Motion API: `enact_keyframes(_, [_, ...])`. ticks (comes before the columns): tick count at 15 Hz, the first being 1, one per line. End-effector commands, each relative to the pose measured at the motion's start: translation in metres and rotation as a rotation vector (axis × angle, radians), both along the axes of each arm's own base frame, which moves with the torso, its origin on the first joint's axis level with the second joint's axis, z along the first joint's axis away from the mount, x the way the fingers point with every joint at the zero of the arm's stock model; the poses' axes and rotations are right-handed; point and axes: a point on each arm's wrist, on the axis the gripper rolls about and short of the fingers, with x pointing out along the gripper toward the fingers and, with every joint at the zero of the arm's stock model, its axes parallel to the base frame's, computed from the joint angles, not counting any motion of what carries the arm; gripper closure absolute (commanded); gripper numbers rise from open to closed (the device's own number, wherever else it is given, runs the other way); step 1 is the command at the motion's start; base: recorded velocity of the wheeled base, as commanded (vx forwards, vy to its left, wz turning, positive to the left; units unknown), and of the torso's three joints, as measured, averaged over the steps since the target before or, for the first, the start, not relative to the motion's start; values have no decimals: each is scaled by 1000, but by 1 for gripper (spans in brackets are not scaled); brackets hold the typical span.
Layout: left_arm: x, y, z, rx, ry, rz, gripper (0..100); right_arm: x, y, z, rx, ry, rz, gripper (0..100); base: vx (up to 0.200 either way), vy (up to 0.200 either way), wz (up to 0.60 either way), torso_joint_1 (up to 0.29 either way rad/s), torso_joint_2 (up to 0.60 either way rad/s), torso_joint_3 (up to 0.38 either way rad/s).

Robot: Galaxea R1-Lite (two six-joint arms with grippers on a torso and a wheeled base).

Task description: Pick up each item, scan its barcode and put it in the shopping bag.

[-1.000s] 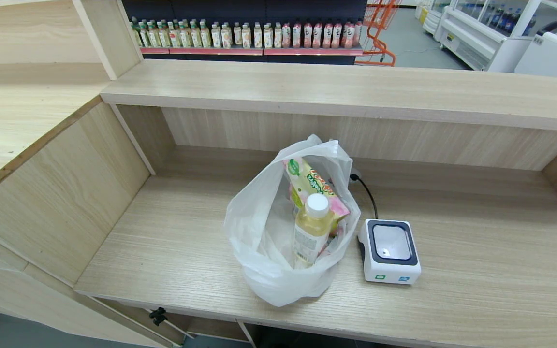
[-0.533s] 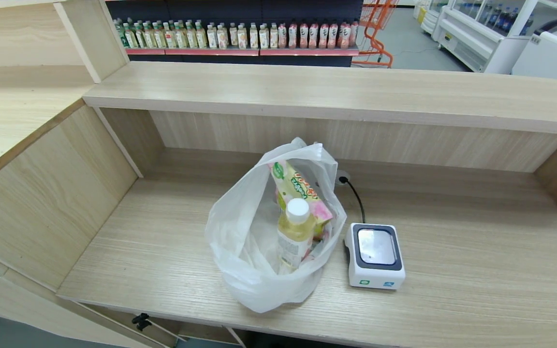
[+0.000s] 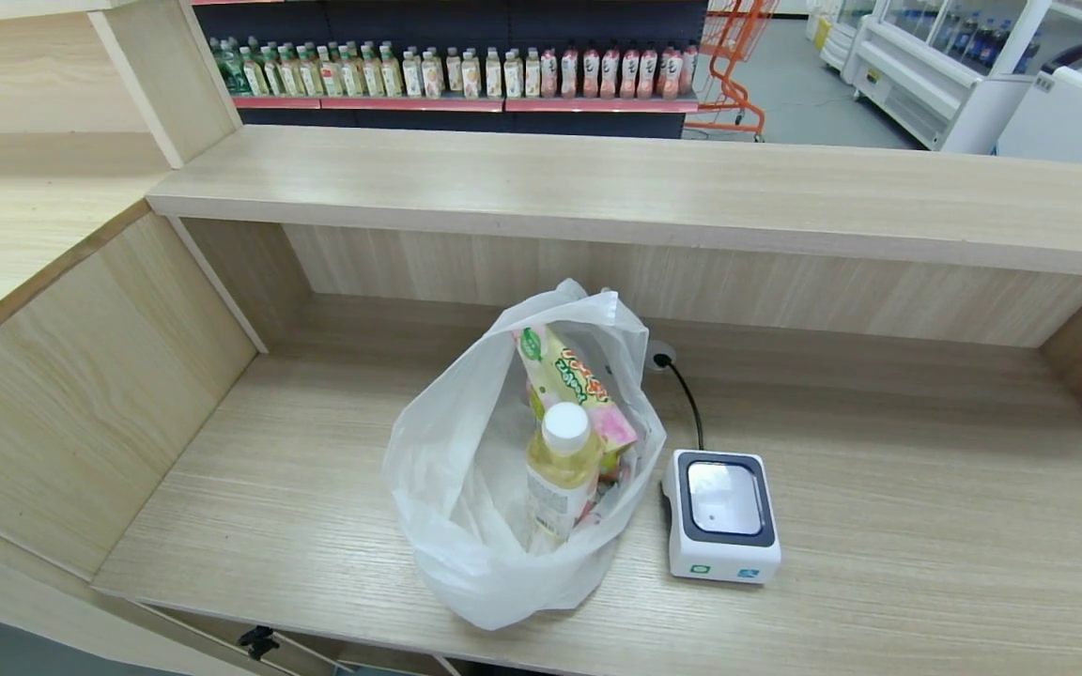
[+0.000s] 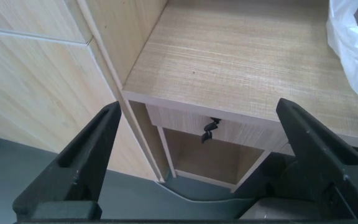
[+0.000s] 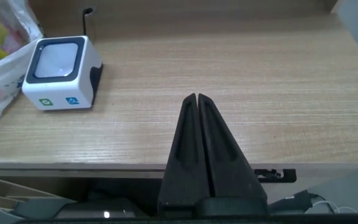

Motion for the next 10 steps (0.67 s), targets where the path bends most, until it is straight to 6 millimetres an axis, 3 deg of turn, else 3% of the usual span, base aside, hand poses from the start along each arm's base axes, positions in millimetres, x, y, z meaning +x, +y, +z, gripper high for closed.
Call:
enact_keyframes(1, [0, 0, 0, 0, 0, 4, 0, 0, 0, 0, 0, 1, 0, 100, 0, 0, 0, 0, 0, 0])
enact_keyframes(10, [0, 0, 0, 0, 0, 4, 0, 0, 0, 0, 0, 3, 0, 100, 0, 0, 0, 0, 0, 0])
